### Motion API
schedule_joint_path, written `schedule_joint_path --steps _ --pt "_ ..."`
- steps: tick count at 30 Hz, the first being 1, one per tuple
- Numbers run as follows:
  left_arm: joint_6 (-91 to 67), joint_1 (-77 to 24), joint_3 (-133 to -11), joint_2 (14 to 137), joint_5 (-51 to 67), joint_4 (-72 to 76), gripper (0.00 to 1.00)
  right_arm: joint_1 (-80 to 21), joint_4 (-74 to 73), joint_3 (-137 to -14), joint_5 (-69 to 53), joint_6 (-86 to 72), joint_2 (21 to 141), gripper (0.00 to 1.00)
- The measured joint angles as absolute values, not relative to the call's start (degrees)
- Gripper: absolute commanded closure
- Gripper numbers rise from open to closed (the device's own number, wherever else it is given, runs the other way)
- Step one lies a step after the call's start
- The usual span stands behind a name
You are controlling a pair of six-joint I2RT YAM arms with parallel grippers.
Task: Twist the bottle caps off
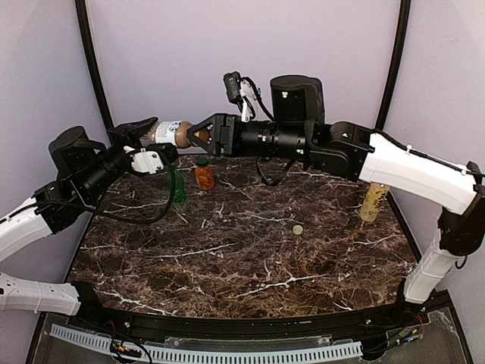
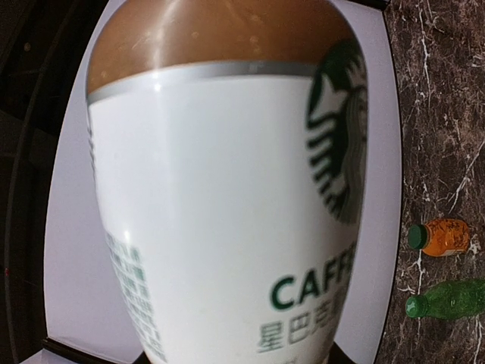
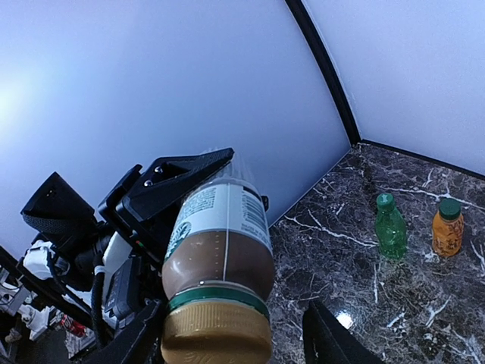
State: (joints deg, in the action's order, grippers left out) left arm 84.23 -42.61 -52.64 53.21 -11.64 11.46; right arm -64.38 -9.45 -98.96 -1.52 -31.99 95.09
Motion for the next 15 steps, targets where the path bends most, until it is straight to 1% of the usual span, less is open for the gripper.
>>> schedule_joint_path --steps 3,4,5,7,8,11,15 --pt "84.62 -42.61 -52.64 53.25 -11.84 11.18 0.76 -64.40 -8.99 -98.37 -2.00 -32.49 94.87 0.57" --pt "84.77 -42.61 -52.62 53.25 -11.90 10.92 0.76 -64.45 -8.95 -98.17 -2.17 -32.36 94.78 0.62" --pt "84.86 -42.63 -52.60 53.30 -11.92 10.74 0.76 -64.47 -8.82 -97.89 -2.42 -32.53 94.65 0.69" --pt "84.79 -42.65 -52.51 53.34 -11.92 10.55 0.76 -64.45 -8.71 -97.45 -2.74 -32.97 94.43 0.92" --pt "84.73 -42.65 -52.49 53.34 -11.92 10.57 0.76 -64.42 -8.62 -97.38 -2.92 -33.04 94.39 1.00" --pt "84.60 -42.65 -52.49 53.34 -11.86 10.50 0.81 -64.40 -8.56 -97.36 -3.25 -32.27 94.37 1.00" --pt "81.80 -42.65 -54.65 53.34 -10.66 4.86 0.83 -64.34 -9.26 -97.62 -5.63 -30.96 94.52 1.00"
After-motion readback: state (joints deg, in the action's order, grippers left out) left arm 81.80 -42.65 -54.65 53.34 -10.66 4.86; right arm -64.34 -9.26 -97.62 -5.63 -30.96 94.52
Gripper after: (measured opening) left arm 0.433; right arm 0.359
